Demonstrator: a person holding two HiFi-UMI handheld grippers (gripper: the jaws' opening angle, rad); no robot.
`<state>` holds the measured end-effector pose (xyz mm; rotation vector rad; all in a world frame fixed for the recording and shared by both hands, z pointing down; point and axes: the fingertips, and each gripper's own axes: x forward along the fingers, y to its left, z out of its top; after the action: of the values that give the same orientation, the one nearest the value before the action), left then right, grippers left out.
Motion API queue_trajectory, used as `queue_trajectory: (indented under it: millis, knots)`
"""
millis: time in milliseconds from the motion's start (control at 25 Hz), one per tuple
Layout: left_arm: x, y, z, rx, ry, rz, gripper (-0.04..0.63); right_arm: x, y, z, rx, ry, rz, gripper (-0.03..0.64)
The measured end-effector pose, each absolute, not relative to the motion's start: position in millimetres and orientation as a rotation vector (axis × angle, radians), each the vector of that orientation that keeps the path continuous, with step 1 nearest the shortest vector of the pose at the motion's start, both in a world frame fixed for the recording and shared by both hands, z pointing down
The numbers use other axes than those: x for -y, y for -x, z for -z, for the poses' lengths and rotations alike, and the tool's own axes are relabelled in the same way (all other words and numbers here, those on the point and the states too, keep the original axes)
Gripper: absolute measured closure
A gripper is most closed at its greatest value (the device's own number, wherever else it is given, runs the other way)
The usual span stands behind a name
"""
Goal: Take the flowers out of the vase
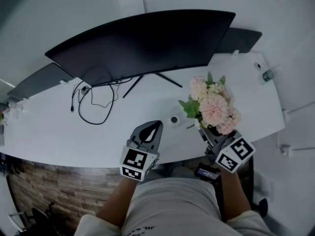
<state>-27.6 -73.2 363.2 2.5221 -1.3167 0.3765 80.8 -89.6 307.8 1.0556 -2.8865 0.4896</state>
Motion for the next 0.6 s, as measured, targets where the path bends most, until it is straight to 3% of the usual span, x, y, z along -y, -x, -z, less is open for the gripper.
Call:
queue_trajectory:
  millis: [600]
  knots:
    - [57, 27, -362, 1.299, -2.529, -0.399, 0.592, 77, -75, -303, 2.907, -1.047, -0.493, 0.554]
